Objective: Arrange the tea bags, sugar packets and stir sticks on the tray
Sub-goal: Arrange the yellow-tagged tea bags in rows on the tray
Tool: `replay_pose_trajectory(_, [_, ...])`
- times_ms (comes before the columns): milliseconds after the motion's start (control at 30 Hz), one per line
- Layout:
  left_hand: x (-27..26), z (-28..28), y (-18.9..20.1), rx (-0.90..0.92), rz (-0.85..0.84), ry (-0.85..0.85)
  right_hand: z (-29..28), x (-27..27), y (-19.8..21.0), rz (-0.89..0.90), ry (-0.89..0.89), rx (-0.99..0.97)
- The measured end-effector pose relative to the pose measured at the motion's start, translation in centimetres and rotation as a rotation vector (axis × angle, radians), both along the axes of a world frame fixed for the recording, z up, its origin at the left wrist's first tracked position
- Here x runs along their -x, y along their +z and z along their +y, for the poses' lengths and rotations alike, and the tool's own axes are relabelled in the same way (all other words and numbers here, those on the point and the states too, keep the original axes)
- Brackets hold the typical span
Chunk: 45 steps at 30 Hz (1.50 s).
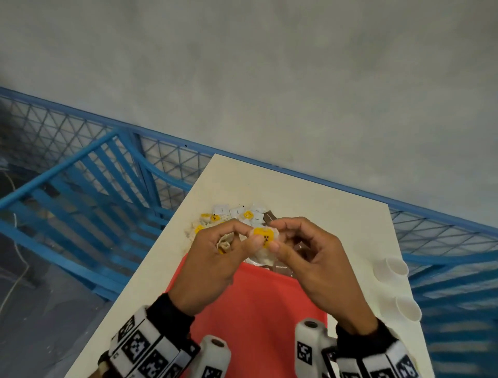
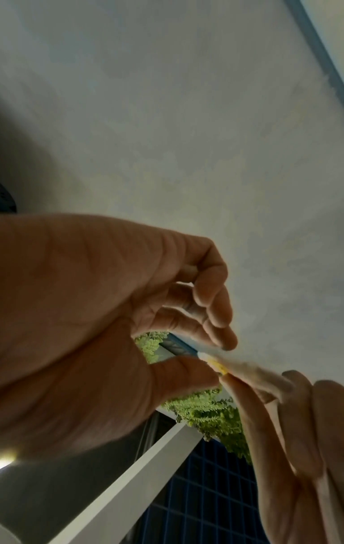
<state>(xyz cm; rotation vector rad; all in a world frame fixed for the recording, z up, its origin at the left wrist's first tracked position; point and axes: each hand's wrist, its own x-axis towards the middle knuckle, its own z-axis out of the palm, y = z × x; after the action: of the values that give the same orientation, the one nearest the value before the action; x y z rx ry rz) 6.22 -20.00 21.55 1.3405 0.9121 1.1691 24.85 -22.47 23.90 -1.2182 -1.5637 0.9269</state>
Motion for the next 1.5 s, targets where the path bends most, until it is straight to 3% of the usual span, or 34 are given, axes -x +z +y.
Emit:
replay_pose_trajectory(133, [1.2, 0.3, 0.2, 0.075, -0.072, 0.047, -0.7, 0.2, -1.6, -0.108, 0.07, 0.011])
replay_pose_trajectory(267, [2.2, 0.2, 1.0, 0.099, -0.025, 0.017, -0.3, 0.8, -0.9, -0.002, -0.067, -0.01])
replay_pose_trajectory(400, [3.0, 0.1, 1.2, 0.109, 0.004, -0.01, 0.3, 2.9, -0.8, 0.019, -0.053, -0.059])
replay_pose_trajectory(567, [4.4, -0.1, 0.4, 0.142, 0.014, 0.014, 0.7, 4.7, -1.6, 0.152, -0.073, 0.026])
replay_pose_trajectory(700, [5.9, 0.4, -0.5, 0.146, -0.051, 0.079, 0.5, 5.7, -2.3, 0.069, 0.032, 0.027])
replay_pose_trajectory(1000, [8.5, 1.5, -1.5, 0.171, -0.06, -0.02, 1.5, 8.0, -2.9, 0.081, -0.043, 0.026])
replay_pose_trajectory(1200, [9.4, 1.3, -2.6, 0.193, 0.036, -0.012, 1.9, 9.2, -4.0, 0.036, 0.017, 0.087])
replay_pose_trajectory(1300, [10.6, 0.6, -4.0, 0.252, 0.102, 0.05, 2.4, 9.3, -7.5, 0.065, 0.003, 0.223])
replay_pose_trajectory(1500, [14.4, -1.7, -7.3, 0.488, 0.269, 0.162, 3.3, 9.8, -22.4, -0.153, -0.215, 0.611])
